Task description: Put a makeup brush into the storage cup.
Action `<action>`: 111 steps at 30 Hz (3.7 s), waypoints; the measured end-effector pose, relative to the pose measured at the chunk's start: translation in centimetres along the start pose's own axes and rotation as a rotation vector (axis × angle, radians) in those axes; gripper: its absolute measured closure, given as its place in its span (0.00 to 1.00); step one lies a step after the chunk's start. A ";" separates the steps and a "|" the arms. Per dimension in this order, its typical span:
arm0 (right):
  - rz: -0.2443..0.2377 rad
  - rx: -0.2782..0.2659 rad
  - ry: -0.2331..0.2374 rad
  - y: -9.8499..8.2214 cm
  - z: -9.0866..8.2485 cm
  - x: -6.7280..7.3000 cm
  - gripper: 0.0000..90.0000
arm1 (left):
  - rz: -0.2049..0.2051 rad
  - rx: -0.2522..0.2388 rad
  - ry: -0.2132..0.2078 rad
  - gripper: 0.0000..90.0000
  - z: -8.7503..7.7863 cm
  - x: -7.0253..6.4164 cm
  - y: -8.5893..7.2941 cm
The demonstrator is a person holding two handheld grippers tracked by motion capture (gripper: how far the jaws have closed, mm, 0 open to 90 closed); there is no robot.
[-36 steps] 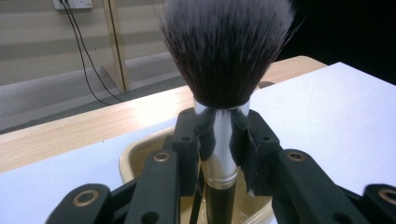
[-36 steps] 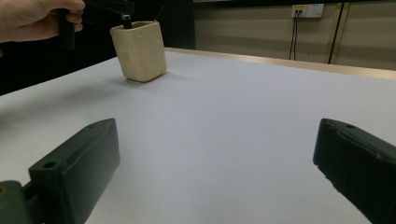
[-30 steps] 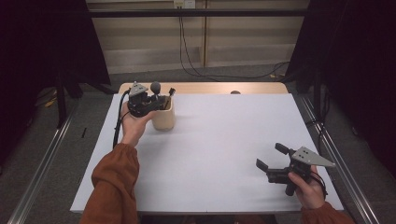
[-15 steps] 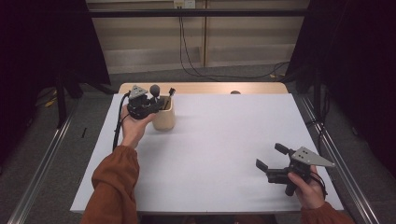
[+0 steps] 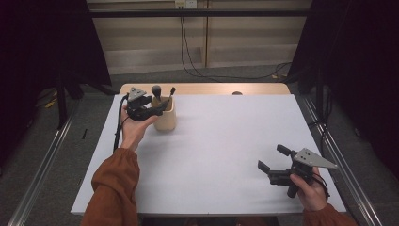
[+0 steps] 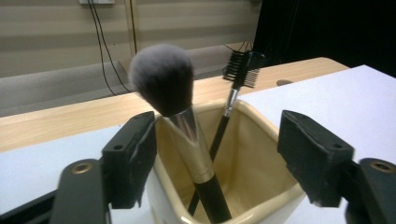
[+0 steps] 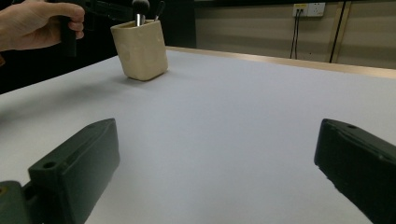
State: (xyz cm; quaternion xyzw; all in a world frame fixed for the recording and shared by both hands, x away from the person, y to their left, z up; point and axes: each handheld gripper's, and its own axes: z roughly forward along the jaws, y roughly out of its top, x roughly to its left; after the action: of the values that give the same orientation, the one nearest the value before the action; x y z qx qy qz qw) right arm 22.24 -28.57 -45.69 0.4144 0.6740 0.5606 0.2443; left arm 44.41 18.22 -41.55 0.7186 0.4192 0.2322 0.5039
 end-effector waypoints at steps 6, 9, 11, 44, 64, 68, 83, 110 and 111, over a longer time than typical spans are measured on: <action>0.007 -0.001 -0.008 -0.1 -0.2 -0.3 0.00 | -0.044 0.000 0.024 0.11 -0.2 0.5 -0.1; -0.003 -0.006 -0.011 -0.1 -0.2 -0.3 0.00 | -0.052 -0.006 0.036 0.04 -0.4 0.5 0.0; -0.007 -0.009 -0.014 -0.1 -0.2 -0.4 0.00 | -0.053 -0.008 0.024 0.04 -0.7 0.5 0.1; 0.014 -0.017 -0.055 0.0 -0.4 -0.5 0.00 | 0.031 -0.083 -0.033 0.02 -8.3 -1.9 -2.3; 0.002 -0.012 -0.065 0.0 -0.7 -0.6 0.00 | 0.066 -0.104 -0.060 0.02 -12.2 -4.3 -5.2; 0.001 -0.015 -0.064 0.0 -0.8 -0.5 0.00 | 0.068 -0.103 -0.049 0.02 -13.2 -4.2 -6.1; 0.001 -0.013 -0.067 -0.1 -0.9 -0.5 0.00 | 0.091 -0.094 -0.050 0.02 -15.0 -5.2 -8.3; 0.000 -0.017 -0.068 -0.1 -1.1 -0.5 0.00 | 0.050 -0.083 -0.019 0.03 -16.9 -4.8 -9.9; -0.001 -0.017 -0.069 -0.1 -1.1 -0.5 0.00 | 0.057 -0.085 -0.015 0.03 -16.9 -4.8 -9.8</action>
State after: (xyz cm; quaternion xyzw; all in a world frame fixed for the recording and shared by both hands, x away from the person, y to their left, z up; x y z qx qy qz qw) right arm 21.60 -29.62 -45.57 0.4310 0.6604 0.5518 0.2711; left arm 25.38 24.56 -43.65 0.7100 0.3846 0.2588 0.5301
